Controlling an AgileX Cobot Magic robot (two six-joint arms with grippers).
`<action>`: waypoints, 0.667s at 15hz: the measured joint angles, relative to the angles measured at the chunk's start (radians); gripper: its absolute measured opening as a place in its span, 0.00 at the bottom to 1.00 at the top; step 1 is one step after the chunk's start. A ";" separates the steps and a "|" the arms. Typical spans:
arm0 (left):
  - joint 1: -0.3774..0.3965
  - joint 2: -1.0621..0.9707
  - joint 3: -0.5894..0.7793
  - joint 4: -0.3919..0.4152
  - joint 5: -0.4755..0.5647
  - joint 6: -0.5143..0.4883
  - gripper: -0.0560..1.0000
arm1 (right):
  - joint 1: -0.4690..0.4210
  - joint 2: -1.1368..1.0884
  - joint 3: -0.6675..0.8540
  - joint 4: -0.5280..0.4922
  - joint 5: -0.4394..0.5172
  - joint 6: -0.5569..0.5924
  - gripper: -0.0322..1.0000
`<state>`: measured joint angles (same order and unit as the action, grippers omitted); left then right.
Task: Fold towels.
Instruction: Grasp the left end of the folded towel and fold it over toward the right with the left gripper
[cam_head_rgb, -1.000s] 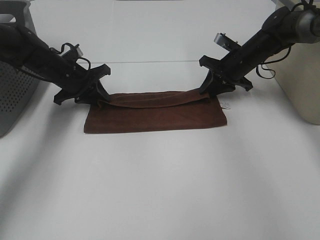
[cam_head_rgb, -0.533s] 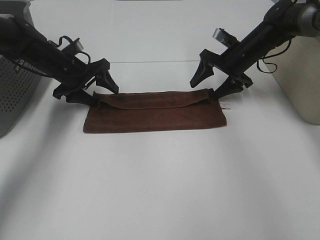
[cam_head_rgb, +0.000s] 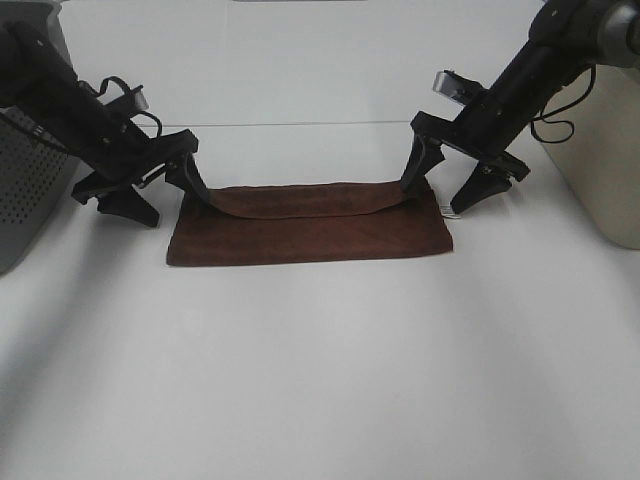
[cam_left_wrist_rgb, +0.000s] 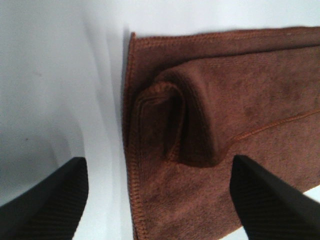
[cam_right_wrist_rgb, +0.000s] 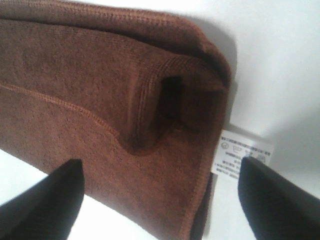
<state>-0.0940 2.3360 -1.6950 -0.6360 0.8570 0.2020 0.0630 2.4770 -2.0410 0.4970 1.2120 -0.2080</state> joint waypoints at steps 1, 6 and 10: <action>0.000 0.011 0.000 -0.016 0.001 -0.003 0.76 | 0.000 0.000 0.000 0.000 0.000 0.000 0.80; -0.030 0.050 -0.002 -0.219 -0.024 0.074 0.68 | 0.000 0.000 0.000 -0.008 0.000 0.000 0.80; -0.035 0.063 -0.002 -0.192 -0.046 0.058 0.09 | 0.000 -0.002 0.000 -0.025 0.000 0.000 0.80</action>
<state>-0.1290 2.3990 -1.6970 -0.8280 0.8110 0.2600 0.0630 2.4750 -2.0410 0.4720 1.2120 -0.2080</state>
